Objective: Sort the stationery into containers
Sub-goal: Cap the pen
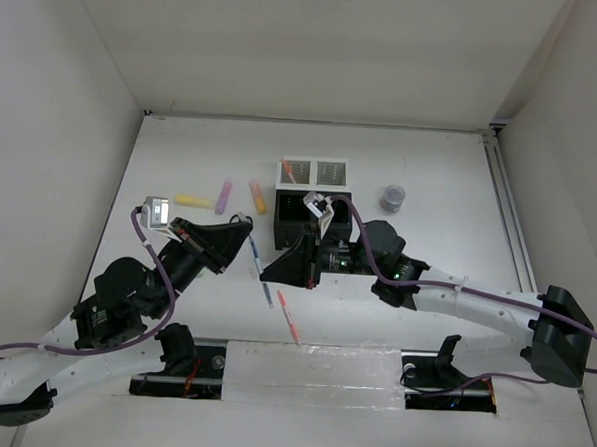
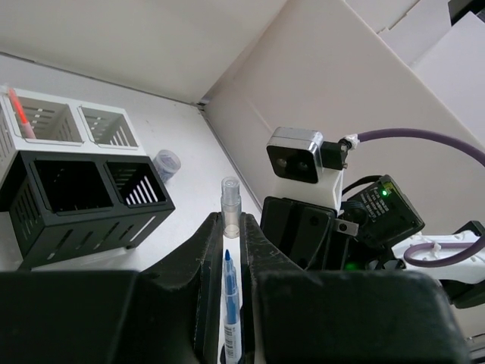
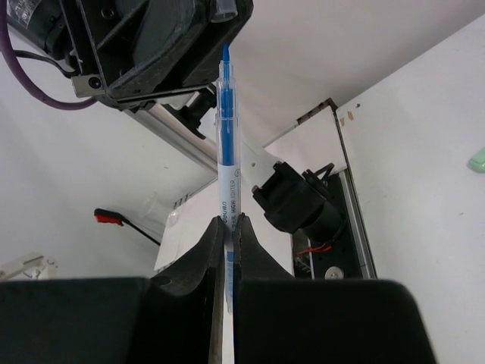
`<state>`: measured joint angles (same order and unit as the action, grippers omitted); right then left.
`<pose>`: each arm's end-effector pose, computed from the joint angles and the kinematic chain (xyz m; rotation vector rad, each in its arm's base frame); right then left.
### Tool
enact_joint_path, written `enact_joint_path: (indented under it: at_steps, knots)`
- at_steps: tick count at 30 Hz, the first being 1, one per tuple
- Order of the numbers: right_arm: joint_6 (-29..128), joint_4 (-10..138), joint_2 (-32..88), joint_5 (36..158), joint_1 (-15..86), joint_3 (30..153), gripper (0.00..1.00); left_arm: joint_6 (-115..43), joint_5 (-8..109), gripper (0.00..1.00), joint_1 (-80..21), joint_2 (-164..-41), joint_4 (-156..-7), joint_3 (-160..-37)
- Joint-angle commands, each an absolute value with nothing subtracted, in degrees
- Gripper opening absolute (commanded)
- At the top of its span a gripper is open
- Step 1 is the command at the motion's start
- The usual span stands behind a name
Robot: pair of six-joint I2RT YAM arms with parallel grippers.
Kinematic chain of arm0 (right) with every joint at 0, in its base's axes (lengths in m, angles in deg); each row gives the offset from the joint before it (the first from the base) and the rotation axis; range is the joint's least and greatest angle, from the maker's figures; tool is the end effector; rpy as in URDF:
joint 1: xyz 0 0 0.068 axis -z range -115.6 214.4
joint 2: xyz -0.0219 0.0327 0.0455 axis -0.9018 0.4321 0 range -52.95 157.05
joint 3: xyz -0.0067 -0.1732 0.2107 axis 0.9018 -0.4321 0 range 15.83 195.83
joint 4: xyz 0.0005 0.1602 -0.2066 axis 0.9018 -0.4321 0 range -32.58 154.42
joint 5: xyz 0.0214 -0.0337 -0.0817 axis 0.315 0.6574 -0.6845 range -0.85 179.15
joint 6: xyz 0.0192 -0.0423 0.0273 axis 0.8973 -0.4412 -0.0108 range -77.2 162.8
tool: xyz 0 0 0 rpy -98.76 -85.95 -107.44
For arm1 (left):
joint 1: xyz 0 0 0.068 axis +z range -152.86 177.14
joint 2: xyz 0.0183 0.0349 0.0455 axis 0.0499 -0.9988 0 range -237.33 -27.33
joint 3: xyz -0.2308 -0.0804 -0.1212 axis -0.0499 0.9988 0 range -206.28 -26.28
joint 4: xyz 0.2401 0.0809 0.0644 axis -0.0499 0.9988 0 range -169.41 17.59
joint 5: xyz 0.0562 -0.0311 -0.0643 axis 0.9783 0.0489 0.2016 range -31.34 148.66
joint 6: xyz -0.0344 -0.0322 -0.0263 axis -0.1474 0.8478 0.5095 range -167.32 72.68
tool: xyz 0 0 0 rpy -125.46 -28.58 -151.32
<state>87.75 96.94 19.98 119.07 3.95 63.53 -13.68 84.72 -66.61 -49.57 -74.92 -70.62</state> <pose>0.1294 0.2643 0.3292 -0.7367 1.6067 1.8022 0.0500 -0.0658 0.3931 -0.0605 1.3869 -1.1565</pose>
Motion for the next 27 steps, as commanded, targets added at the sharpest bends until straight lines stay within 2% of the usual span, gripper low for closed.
enact_joint_path:
  at_steps: [1, 12, 27]
  knots:
    - [86.04, 99.41, 19.56, 117.46, 3.66, 66.63, 0.00, -12.69, 83.10, 0.00, -66.67, -48.86, -76.16, -71.55]
    - [85.51, 98.88, 18.51, 116.84, 3.66, 66.63, 0.00, -11.65, 82.56, 0.00, -66.67, -48.86, -76.16, -72.08]
    - [85.51, 98.35, 18.51, 117.98, 3.66, 66.63, 0.00, -11.11, 87.74, 0.00, -66.67, -48.33, -75.63, -72.08]
